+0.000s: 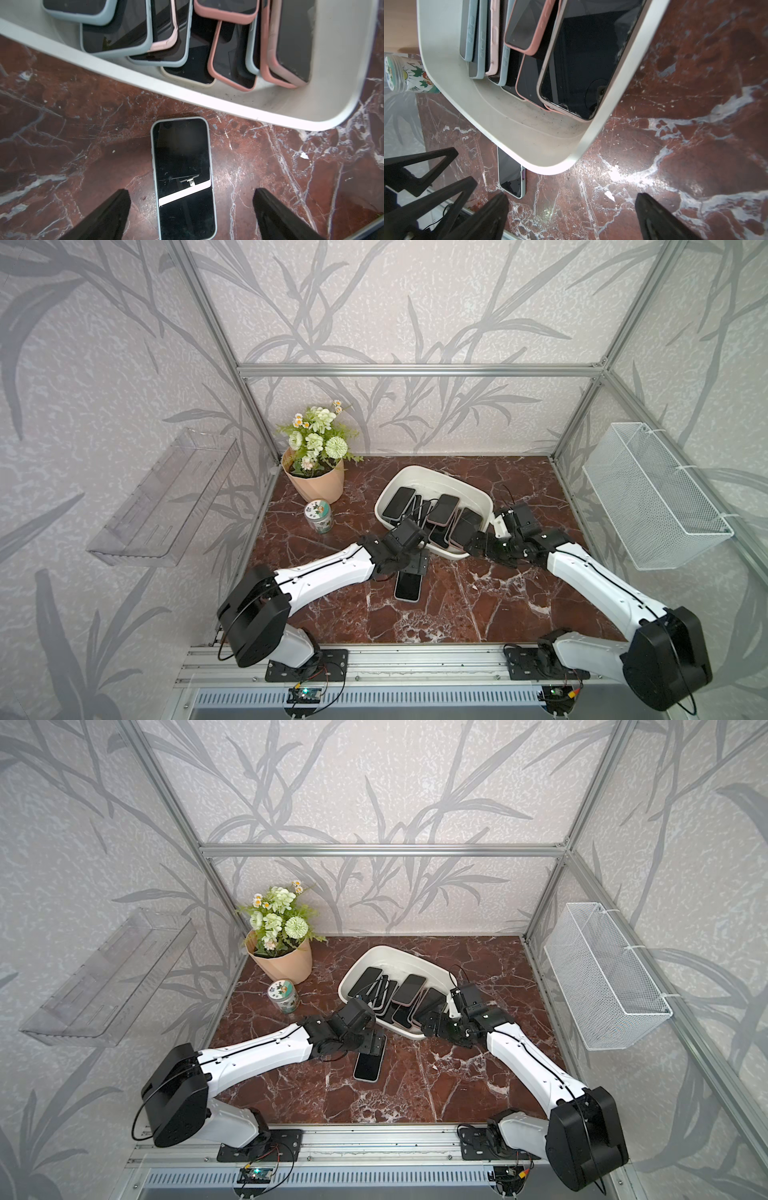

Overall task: Take the phone out of the storage box
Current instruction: Place the phone at the center of the board, then move the storage box to the center of the board.

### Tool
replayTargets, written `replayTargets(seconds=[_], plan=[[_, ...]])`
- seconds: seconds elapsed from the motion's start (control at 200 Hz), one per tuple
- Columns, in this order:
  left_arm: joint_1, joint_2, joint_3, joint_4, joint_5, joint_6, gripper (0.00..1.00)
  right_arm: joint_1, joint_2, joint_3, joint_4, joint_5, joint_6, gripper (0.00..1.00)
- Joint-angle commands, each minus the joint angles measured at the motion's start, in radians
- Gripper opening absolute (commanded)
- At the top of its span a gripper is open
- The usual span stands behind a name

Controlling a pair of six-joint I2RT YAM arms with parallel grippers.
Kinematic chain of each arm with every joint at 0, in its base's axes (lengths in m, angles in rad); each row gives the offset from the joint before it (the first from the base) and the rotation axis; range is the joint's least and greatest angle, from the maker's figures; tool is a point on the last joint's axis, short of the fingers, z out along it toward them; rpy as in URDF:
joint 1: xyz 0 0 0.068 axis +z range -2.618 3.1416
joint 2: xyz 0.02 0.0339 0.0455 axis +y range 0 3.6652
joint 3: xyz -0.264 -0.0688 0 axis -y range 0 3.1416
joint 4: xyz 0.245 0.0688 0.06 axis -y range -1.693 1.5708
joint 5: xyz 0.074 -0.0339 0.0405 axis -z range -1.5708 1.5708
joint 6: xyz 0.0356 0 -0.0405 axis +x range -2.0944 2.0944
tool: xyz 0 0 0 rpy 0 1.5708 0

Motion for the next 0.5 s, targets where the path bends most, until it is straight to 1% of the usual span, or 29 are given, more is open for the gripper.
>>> replayTargets(seconds=[0.0, 0.02, 0.115, 0.155, 0.205, 0.24, 0.29, 0.36, 0.495], plan=[[0.006, -0.047, 0.001, -0.008, -0.012, 0.043, 0.97, -0.031, -0.024, -0.05, 0.126, -0.14, 0.102, 0.99], [0.005, -0.052, 0.009, -0.007, -0.012, 0.044, 0.97, -0.033, -0.026, -0.062, 0.155, -0.161, 0.116, 0.99], [0.009, -0.064, 0.055, -0.02, -0.016, 0.058, 0.97, -0.033, -0.023, -0.125, 0.319, -0.26, 0.278, 0.99], [0.013, -0.066, 0.076, -0.025, -0.016, 0.064, 0.97, -0.031, -0.014, -0.171, 0.436, -0.307, 0.375, 0.99], [0.015, -0.071, 0.095, -0.022, -0.016, 0.07, 0.97, -0.027, -0.002, -0.224, 0.593, -0.334, 0.48, 0.99], [0.02, -0.073, 0.104, -0.016, -0.013, 0.074, 0.97, -0.022, 0.009, -0.256, 0.698, -0.334, 0.539, 0.99], [0.027, -0.075, 0.116, -0.01, -0.008, 0.08, 0.98, -0.014, 0.028, -0.283, 0.793, -0.321, 0.603, 0.99], [0.037, -0.073, 0.132, -0.006, 0.001, 0.086, 0.98, 0.004, 0.052, -0.302, 0.891, -0.302, 0.657, 0.99], [0.058, -0.047, 0.157, -0.003, 0.029, 0.101, 0.98, 0.02, 0.094, -0.33, 1.014, -0.235, 0.724, 0.99]])
